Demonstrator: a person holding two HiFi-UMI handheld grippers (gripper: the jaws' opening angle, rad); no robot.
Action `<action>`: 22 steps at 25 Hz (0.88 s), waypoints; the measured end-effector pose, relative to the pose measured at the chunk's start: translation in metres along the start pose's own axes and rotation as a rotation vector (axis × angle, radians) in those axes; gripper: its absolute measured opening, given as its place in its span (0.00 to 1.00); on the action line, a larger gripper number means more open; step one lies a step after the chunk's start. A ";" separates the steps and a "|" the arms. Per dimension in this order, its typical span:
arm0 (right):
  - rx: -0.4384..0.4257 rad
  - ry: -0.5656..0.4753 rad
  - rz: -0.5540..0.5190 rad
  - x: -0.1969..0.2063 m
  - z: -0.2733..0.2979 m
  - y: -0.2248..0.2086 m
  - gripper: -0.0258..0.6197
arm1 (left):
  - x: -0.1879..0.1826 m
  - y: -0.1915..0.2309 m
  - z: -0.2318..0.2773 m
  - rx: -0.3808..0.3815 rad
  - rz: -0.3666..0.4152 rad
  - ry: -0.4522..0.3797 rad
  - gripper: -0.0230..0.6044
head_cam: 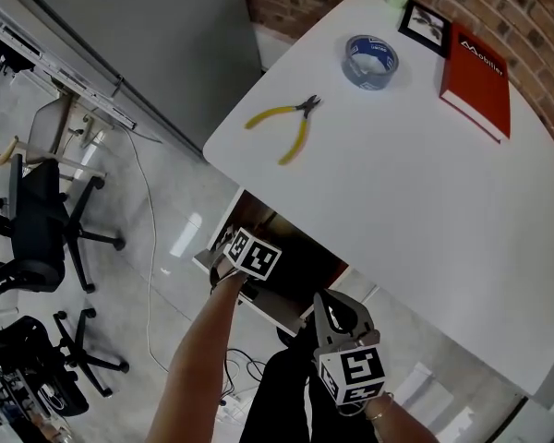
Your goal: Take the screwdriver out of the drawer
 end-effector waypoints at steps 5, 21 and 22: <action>0.000 0.013 0.010 0.006 0.005 -0.002 0.04 | 0.005 -0.001 0.013 0.007 0.013 0.041 0.26; -0.021 0.026 -0.011 0.000 0.008 -0.002 0.04 | -0.010 -0.005 -0.001 0.009 0.050 -0.033 0.13; -0.023 0.025 -0.012 -0.001 0.007 -0.002 0.04 | -0.011 -0.005 -0.006 0.009 0.043 -0.045 0.13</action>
Point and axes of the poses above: the fingertips, and each gripper's own axes: z forward along the fingers, y to its left, x out of its underside, the point moved 1 cm from there along -z, backward along the fingers, and after that the axes turned 10 degrees about -x, right-handed, at the moved point
